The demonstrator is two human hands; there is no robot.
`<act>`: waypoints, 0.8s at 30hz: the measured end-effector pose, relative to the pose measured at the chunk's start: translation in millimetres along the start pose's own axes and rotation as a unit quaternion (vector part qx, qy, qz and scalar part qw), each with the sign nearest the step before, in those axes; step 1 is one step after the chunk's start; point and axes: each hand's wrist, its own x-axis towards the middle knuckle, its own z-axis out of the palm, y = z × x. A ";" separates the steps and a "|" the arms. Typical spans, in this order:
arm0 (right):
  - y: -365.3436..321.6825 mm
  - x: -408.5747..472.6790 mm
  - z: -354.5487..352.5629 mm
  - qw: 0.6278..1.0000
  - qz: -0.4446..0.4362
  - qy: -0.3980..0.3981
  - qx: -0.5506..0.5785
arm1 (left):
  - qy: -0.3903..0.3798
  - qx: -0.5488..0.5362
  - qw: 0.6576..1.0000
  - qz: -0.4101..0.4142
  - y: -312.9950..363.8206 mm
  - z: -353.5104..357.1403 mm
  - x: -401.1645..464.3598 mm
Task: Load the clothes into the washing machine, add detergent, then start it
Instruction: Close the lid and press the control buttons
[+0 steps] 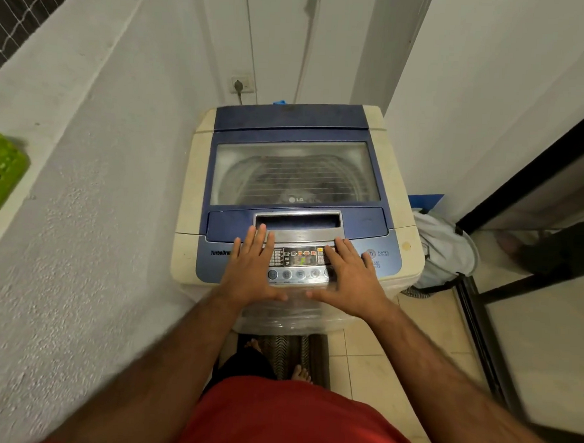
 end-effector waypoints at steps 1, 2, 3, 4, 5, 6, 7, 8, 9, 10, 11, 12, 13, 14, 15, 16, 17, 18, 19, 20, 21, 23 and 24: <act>-1.5 -7.6 2.3 1.000 -0.003 0.022 0.011 | 0.003 0.002 1.000 -0.004 1.2 1.1 -1.1; -2.4 -16.5 5.0 0.999 -0.005 0.049 0.023 | 0.009 0.002 1.000 -0.006 2.6 3.0 -2.8; -2.9 -26.1 8.1 0.996 -0.007 0.077 0.037 | 0.015 -0.001 1.000 -0.008 3.9 5.5 -5.1; -3.2 -36.3 12.3 0.993 -0.005 0.102 0.054 | 0.021 -0.005 1.000 -0.010 4.7 8.5 -8.2; -3.5 -46.8 17.3 0.991 0.002 0.117 0.068 | 0.025 -0.008 1.000 -0.011 5.0 12.0 -12.0; -3.9 -57.1 23.1 0.990 0.012 0.119 0.076 | 0.028 -0.010 0.999 -0.012 4.6 16.0 -16.7; -4.3 -67.1 29.4 0.990 0.025 0.111 0.079 | 0.031 -0.013 0.999 -0.010 3.9 20.2 -21.5; -4.7 -75.2 35.4 0.991 0.037 0.098 0.079 | 0.034 -0.018 0.999 -0.011 2.4 23.9 -26.3; -5.5 -81.3 41.3 0.992 0.049 0.083 0.076 | 0.035 -0.023 0.999 -0.012 0.5 26.9 -30.5; -6.4 -85.4 46.6 0.993 0.059 0.069 0.072 | 0.037 -0.024 0.999 -0.015 -1.5 29.1 -34.0; -7.7 -87.1 50.6 0.994 0.068 0.058 0.068 | 0.040 -0.020 0.999 -0.017 -3.7 30.5 -36.0; -9.6 -87.2 53.6 0.994 0.078 0.050 0.064 | 0.043 -0.012 0.999 -0.018 -5.8 31.1 -37.0; -12.1 -86.2 55.3 0.993 0.088 0.041 0.061 | 0.044 -0.002 0.999 -0.018 -7.7 30.6 -37.4; -15.4 -85.0 56.7 0.993 0.098 0.031 0.057 | 0.042 0.006 0.999 -0.016 -8.9 30.1 -38.6; -18.8 -84.3 58.1 0.993 0.106 0.022 0.052 | 0.043 0.009 0.999 -0.013 -9.4 30.0 -40.1; -21.9 -82.9 58.7 0.992 0.113 0.014 0.046 | 0.045 0.008 0.999 -0.008 -9.5 29.9 -41.3; -25.7 -81.7 59.0 0.992 0.119 0.004 0.042 | 0.042 0.005 0.999 -0.003 -9.4 29.7 -43.2; -29.1 -79.5 58.8 0.992 0.124 -0.003 0.039 | 0.040 0.005 0.999 0.000 -9.7 29.4 -45.0; -32.2 -77.1 58.3 0.991 0.128 -0.006 0.037 | 0.039 0.008 0.999 0.002 -10.2 29.2 -45.5; -34.4 -74.5 57.8 0.991 0.131 -0.005 0.033 | 0.041 0.009 0.999 0.001 -11.0 28.9 -45.4; -35.8 -71.7 56.6 0.990 0.134 -0.003 0.029 | 0.043 0.005 0.999 -0.001 -11.9 28.4 -45.0; -36.7 -68.5 56.0 0.989 0.148 -0.005 0.023 | 0.045 -0.009 0.999 -0.003 -13.6 29.9 -45.2; -36.2 -68.5 56.2 0.988 0.156 -0.011 0.021 | 0.044 -0.012 0.999 -0.002 -13.7 31.7 -47.4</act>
